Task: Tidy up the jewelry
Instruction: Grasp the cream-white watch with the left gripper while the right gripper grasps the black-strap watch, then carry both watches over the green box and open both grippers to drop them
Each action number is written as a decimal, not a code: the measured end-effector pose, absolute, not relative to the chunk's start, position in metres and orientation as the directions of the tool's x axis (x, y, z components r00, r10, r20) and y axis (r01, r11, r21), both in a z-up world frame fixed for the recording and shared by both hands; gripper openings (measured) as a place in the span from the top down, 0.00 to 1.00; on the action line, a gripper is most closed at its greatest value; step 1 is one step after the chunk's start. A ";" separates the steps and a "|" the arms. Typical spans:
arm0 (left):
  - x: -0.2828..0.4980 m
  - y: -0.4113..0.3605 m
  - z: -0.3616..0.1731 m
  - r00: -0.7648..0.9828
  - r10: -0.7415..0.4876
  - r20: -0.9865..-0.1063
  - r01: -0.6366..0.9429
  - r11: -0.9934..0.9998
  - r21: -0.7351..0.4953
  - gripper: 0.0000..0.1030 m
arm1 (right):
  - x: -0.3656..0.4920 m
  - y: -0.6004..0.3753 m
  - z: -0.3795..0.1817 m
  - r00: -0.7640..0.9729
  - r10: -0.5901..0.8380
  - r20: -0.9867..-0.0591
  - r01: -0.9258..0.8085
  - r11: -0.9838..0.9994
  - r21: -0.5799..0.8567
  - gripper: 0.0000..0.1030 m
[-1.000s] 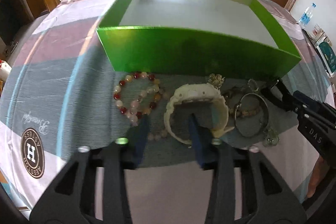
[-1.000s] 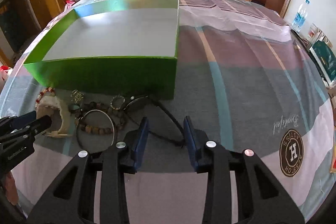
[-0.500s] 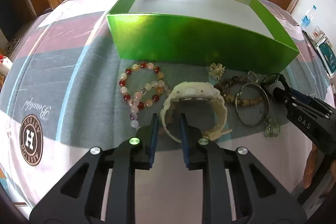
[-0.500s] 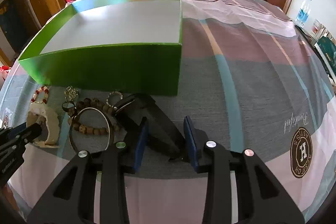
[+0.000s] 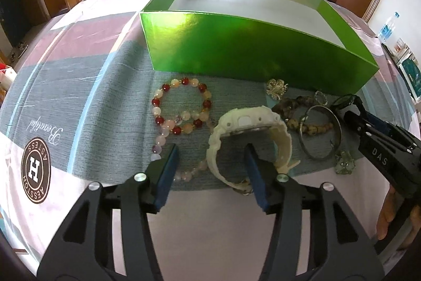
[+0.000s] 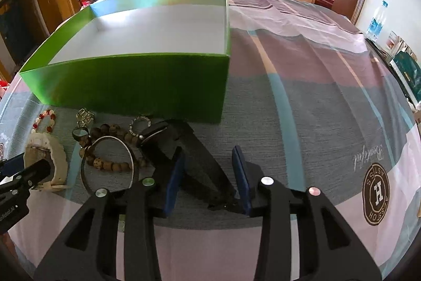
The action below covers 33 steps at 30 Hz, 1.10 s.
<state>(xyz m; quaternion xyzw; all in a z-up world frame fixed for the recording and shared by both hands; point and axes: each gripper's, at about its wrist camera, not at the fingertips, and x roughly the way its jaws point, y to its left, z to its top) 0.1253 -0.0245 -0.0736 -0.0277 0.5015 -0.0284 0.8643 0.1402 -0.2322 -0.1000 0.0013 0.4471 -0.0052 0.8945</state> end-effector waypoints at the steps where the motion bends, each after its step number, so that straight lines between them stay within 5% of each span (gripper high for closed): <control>1: 0.125 -0.025 -0.074 0.497 -0.078 -0.864 0.022 0.997 -0.077 0.53 | 0.140 -0.232 -0.100 0.601 -0.008 -0.799 0.009 1.000 -0.003 0.62; 6: 0.122 -0.027 -0.074 0.500 -0.085 -0.862 0.031 0.996 -0.080 0.80 | 0.138 -0.232 -0.100 0.601 0.022 -0.799 -0.006 1.000 0.023 0.72; 12: 0.117 -0.026 -0.071 0.513 -0.077 -0.855 0.030 0.997 -0.072 0.92 | 0.137 -0.230 -0.099 0.607 0.013 -0.795 -0.005 1.000 0.013 0.93; 33: 0.096 0.012 -0.040 0.579 -0.115 -0.807 0.015 0.991 -0.131 0.91 | 0.113 -0.244 -0.058 0.650 0.029 -0.759 0.017 0.998 0.054 0.98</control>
